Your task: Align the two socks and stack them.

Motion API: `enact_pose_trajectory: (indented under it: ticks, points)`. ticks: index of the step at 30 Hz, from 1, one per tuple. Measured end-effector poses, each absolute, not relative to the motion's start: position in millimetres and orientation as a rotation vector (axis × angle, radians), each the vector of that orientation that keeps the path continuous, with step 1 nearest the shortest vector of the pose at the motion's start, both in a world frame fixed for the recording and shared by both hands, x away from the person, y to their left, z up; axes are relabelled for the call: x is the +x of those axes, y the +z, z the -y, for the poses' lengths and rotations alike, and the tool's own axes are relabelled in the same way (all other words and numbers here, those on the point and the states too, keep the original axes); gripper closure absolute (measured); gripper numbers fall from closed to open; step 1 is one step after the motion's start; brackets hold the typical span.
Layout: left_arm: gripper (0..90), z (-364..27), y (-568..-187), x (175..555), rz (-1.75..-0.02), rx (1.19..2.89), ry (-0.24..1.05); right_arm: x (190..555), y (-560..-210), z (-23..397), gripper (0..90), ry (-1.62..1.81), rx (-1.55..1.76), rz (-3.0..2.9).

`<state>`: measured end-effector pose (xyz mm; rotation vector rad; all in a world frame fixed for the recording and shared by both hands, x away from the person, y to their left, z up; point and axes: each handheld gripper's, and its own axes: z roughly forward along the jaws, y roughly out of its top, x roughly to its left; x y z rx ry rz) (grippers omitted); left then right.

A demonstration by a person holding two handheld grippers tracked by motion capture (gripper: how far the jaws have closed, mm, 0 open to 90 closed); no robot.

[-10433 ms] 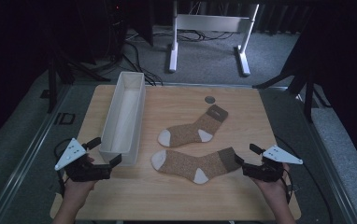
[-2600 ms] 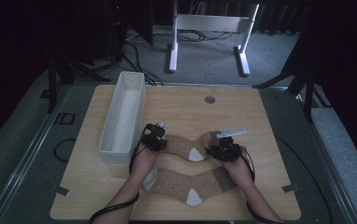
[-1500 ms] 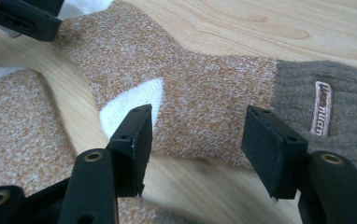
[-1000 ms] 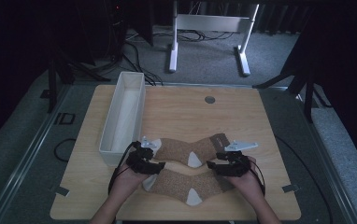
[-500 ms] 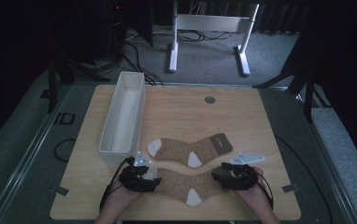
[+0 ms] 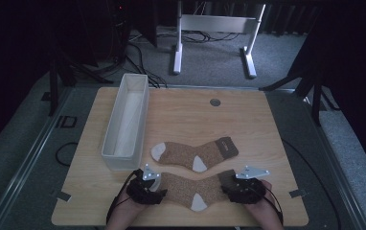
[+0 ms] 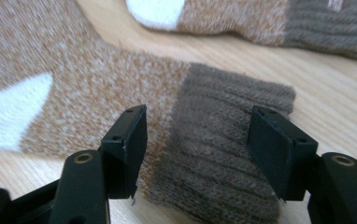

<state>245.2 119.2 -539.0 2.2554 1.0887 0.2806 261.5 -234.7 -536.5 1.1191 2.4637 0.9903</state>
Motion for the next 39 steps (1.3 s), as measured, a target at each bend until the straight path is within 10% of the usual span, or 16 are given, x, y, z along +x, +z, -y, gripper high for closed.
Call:
enact_pose_trajectory:
  ticks: [4,8,14,39]
  points:
    - [50.0,-117.2,-540.5,243.0,-1.079,2.276,0.323,259.0,-543.5,228.9,39.7,0.932,1.057,-2.474]
    - [70.0,-113.0,-539.1,243.0,-1.057,2.298,0.3,256.5,-543.5,224.8,56.6,0.906,1.033,-2.481]
    - [76.8,-108.4,-535.8,239.3,-1.063,2.314,0.315,256.7,-538.0,225.8,81.7,0.929,1.074,-2.518]
    - [77.3,-102.0,-466.1,285.1,-1.048,2.186,0.385,303.4,-469.3,242.4,84.1,1.086,1.098,-2.352]
